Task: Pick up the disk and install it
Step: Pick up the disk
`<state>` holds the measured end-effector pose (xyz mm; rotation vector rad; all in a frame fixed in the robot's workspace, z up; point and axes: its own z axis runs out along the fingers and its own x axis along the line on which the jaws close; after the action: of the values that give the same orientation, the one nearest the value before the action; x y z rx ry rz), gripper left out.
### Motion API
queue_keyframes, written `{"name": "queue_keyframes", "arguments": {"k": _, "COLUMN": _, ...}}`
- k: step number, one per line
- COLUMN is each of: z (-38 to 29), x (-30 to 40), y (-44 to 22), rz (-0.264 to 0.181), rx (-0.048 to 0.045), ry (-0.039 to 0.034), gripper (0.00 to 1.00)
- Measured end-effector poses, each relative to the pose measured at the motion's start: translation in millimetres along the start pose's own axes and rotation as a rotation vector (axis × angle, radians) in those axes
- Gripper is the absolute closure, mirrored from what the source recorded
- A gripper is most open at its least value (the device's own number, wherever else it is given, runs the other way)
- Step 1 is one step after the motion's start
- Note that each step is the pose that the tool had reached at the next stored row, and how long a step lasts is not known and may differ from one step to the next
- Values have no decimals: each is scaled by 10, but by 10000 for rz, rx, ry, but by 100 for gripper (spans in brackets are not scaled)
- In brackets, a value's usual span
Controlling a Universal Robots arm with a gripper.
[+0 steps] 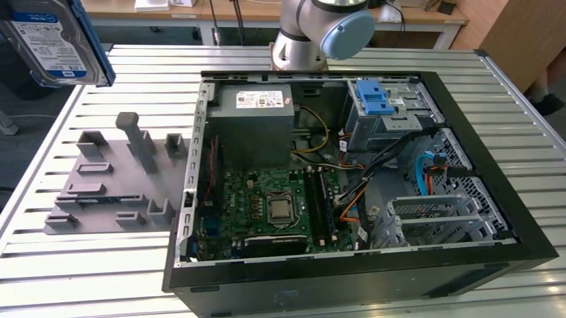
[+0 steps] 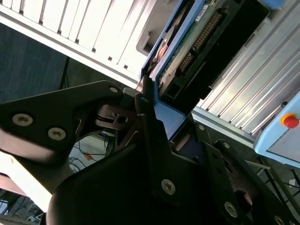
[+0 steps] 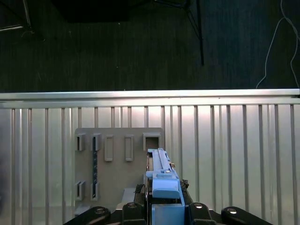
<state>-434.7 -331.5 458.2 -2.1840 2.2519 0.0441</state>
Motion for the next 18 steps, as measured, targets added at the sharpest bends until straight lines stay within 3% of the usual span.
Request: {"name": "queue_keyframes", "arguments": {"k": 18, "z": -243, "x": -6, "y": 4, "rz": 0, "rx": -1, "ry": -1, "gripper": 64}}
